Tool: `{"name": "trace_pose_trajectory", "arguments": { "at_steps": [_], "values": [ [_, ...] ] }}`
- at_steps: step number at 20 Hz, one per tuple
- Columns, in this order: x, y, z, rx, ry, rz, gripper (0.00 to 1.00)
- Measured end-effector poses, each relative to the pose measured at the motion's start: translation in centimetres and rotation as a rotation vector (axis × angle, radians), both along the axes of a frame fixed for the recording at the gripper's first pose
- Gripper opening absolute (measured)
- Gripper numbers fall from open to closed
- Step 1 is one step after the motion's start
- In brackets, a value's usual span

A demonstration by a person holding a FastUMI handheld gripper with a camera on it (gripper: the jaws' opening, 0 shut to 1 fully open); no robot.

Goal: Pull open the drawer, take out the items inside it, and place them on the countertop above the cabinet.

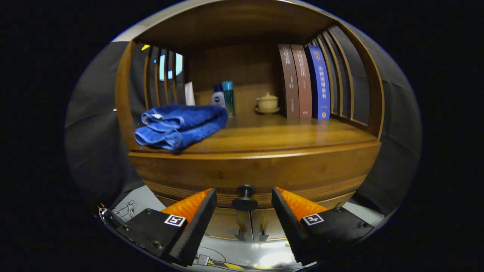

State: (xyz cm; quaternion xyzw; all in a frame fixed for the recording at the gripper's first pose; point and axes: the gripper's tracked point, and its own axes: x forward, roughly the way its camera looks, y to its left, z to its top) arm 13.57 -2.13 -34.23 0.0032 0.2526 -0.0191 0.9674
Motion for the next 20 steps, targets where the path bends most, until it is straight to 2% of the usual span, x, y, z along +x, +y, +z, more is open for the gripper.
{"name": "trace_pose_trajectory", "arguments": {
  "at_steps": [1, 4, 5, 7, 10, 14, 20],
  "values": [
    [0.5, -0.2, -0.6, 0.003, 0.006, -0.008, 0.95],
    [1.2, -0.5, -2.1, 0.006, 0.038, -0.017, 0.82],
    [1.4, 0.2, -2.3, 0.022, 0.042, 0.003, 0.71],
    [1.2, -0.2, -2.1, -0.034, 0.050, 0.001, 0.49],
    [1.3, 0.1, -2.4, -0.020, 0.072, -0.005, 0.33],
    [0.0, 0.1, -2.3, -0.016, 0.089, -0.011, 0.33],
    [-5.7, 0.7, -1.5, -0.006, 0.127, -0.011, 0.33]
  ]
}}
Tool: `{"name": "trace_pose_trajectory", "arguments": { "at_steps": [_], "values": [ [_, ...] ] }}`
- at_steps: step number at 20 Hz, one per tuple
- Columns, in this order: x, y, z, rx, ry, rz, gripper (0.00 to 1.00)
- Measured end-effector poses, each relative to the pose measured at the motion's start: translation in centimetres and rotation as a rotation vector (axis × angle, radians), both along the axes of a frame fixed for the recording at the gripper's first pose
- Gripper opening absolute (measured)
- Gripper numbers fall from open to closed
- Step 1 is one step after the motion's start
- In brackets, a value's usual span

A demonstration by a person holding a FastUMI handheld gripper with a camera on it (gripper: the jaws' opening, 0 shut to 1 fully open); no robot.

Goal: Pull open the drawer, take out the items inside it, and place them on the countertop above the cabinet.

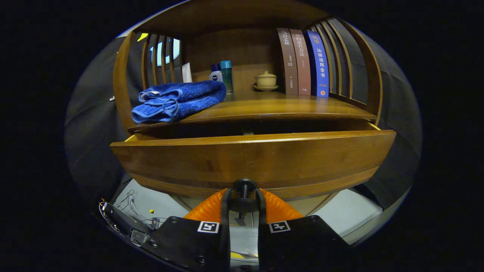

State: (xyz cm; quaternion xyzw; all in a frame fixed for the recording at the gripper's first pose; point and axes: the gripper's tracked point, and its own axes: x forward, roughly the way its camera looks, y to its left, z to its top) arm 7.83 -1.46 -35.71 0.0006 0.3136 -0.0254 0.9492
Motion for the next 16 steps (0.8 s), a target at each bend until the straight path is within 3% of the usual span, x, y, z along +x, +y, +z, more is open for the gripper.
{"name": "trace_pose_trajectory", "arguments": {
  "at_steps": [9, 16],
  "values": [
    [-9.4, 1.2, 1.0, 0.032, 0.076, -0.007, 0.33],
    [-13.1, 1.3, 0.1, 0.042, 0.140, -0.010, 0.32]
  ]
}}
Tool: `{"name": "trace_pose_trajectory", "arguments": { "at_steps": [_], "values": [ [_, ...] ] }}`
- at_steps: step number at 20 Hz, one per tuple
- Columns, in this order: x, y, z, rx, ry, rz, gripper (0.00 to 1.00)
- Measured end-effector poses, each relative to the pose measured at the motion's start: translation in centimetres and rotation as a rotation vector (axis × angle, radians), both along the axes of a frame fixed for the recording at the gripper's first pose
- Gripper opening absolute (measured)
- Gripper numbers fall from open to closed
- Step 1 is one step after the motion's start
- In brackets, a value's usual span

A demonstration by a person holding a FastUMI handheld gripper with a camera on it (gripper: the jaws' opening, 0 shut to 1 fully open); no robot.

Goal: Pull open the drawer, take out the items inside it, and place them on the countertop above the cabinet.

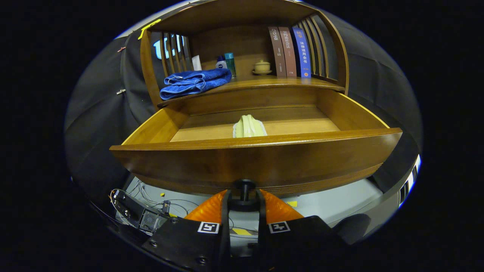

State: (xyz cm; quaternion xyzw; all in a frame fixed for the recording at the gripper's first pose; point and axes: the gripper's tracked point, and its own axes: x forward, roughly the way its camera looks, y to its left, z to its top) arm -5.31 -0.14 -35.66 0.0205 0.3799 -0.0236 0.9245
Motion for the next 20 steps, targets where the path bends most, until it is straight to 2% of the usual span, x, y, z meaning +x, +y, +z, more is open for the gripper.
{"name": "trace_pose_trajectory", "arguments": {
  "at_steps": [4, 6, 8, 11, 15, 20],
  "values": [
    [0.0, 0.1, 0.4, -0.010, -0.001, 0.003, 0.33],
    [-0.2, 0.1, 0.9, -0.008, 0.020, 0.002, 0.37],
    [-0.3, 0.3, 4.1, -0.024, -0.049, 0.001, 0.50],
    [1.0, 0.4, 9.7, -0.043, -0.145, 0.012, 0.96],
    [6.6, 0.4, 14.9, -0.035, -0.218, 0.009, 0.96],
    [13.6, 0.0, 12.2, -0.020, -0.083, 0.018, 0.98]
  ]
}}
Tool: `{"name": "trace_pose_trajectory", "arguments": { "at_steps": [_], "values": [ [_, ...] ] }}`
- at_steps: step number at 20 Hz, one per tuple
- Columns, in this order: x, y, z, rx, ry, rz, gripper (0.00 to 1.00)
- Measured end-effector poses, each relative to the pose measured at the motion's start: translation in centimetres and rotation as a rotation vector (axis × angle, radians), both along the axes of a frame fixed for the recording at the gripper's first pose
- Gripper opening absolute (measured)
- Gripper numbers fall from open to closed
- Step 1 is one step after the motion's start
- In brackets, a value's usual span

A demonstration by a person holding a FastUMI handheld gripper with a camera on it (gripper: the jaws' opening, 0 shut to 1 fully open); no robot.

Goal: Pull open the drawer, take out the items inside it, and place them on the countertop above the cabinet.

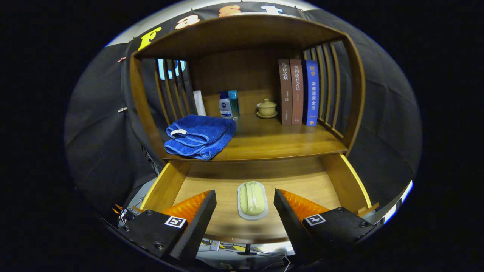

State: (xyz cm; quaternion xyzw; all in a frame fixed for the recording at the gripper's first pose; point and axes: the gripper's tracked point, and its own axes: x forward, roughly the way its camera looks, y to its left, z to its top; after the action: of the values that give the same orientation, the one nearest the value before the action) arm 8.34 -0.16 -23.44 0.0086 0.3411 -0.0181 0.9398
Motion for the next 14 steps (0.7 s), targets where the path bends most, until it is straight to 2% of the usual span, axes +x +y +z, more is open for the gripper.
{"name": "trace_pose_trajectory", "arguments": {
  "at_steps": [5, 7, 11, 14],
  "values": [
    [3.4, -0.6, -5.1, -0.010, 0.215, -0.013, 0.97],
    [3.8, -1.0, -7.4, -0.016, 0.301, -0.014, 0.90],
    [3.4, -1.7, -11.4, -0.039, 0.455, -0.017, 0.90],
    [3.5, -1.8, -12.6, -0.050, 0.501, -0.017, 0.71]
  ]
}}
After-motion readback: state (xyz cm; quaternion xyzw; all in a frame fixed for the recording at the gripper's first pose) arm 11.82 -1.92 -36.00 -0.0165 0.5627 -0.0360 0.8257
